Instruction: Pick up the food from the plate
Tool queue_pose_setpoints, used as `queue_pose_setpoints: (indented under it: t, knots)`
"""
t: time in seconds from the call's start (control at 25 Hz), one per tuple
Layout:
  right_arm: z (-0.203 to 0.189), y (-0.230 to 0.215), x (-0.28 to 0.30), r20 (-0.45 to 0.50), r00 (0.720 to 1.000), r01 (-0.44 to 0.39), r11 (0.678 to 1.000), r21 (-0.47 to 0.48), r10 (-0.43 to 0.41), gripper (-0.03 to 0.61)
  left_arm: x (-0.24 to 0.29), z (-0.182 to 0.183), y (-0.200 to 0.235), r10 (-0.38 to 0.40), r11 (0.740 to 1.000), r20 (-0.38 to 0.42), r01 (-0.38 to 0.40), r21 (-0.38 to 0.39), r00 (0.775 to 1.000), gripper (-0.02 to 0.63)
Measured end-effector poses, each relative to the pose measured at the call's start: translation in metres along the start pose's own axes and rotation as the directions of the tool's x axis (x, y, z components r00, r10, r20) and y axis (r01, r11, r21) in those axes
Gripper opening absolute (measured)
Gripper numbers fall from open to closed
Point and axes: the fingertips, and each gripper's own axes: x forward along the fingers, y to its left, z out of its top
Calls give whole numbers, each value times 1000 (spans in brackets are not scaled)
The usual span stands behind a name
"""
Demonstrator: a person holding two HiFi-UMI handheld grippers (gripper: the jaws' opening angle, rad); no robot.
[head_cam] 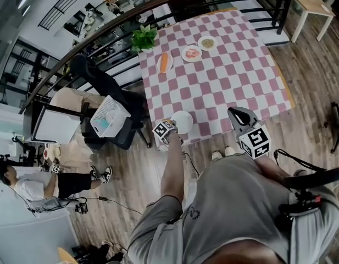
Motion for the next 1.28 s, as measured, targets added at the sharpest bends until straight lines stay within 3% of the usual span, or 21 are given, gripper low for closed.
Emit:
queue_pose_setpoints:
  t: [0.12, 0.2, 0.36, 0.52, 0.64, 0.76, 0.84, 0.92, 1.04, 1.12, 1.28]
  knots:
    - [1, 3, 3, 1, 1000, -16, 1000, -4, 16, 17, -24, 30, -23, -50, 998, 126, 45, 41, 991, 345]
    - [2, 4, 6, 0, 1000, -25, 1000, -3, 25, 17, -44, 52, -47, -127, 990, 230, 107, 97, 965, 345]
    - [6, 6, 15, 7, 999, -43, 999, 0, 43, 17, -99, 84, -96, -252, 953, 381, 159, 258, 890, 345]
    - [17, 9, 27, 27, 997, -66, 998, -8, 67, 17, -163, 102, -144, -378, 892, 474, 177, 415, 796, 345]
    - [25, 12, 36, 43, 995, -93, 996, -14, 93, 16, -215, 106, -181, -490, 821, 509, 179, 542, 708, 345]
    - [34, 17, 44, 61, 990, -125, 992, -30, 127, 17, -269, 101, -216, -600, 726, 505, 158, 669, 620, 345]
    - [41, 21, 49, 73, 986, -146, 988, -41, 149, 17, -303, 94, -233, -658, 672, 495, 145, 727, 568, 345]
    - [50, 25, 54, 85, 982, -165, 985, -48, 169, 17, -336, 87, -246, -704, 634, 490, 143, 760, 515, 345]
    - [61, 27, 57, 101, 976, -186, 981, -62, 191, 17, -381, 75, -260, -754, 599, 490, 151, 786, 436, 345]
    - [66, 27, 61, 104, 973, -198, 977, -76, 205, 17, -402, 67, -266, -773, 585, 493, 145, 798, 400, 345]
    - [67, 31, 68, 97, 968, -221, 971, -91, 230, 16, -412, 62, -265, -766, 593, 509, 129, 795, 392, 345]
